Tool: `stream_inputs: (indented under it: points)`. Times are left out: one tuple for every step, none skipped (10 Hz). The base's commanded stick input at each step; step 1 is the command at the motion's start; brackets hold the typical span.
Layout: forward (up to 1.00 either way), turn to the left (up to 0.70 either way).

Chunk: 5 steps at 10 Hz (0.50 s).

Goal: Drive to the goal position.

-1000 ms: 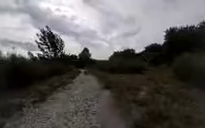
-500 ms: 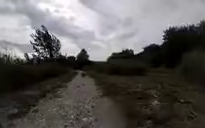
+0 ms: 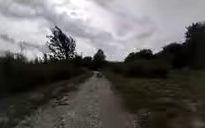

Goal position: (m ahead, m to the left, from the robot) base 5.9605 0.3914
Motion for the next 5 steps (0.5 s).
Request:
stream_inputs:
  points:
    - [0.85, 0.0]
    - [0.85, 0.0]
    - [0.85, 0.0]
    - [0.85, 0.0]
    - [0.85, 0.0]
